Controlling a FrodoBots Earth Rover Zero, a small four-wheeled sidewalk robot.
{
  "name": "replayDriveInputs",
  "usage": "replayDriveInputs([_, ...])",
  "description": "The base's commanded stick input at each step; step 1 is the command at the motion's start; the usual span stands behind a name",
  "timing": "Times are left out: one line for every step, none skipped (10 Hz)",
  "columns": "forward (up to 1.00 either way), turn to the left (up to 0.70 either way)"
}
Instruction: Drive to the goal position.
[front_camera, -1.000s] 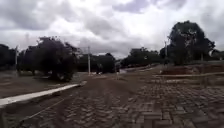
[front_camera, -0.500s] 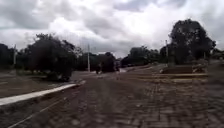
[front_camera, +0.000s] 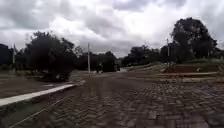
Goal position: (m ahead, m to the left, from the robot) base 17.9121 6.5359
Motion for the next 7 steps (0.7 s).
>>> replayDriveInputs([1.0,0.0])
replayDriveInputs([1.0,0.0])
replayDriveInputs([1.0,0.0])
replayDriveInputs([1.0,0.0])
replayDriveInputs([1.0,0.0])
replayDriveInputs([1.0,0.0])
replayDriveInputs([1.0,0.0])
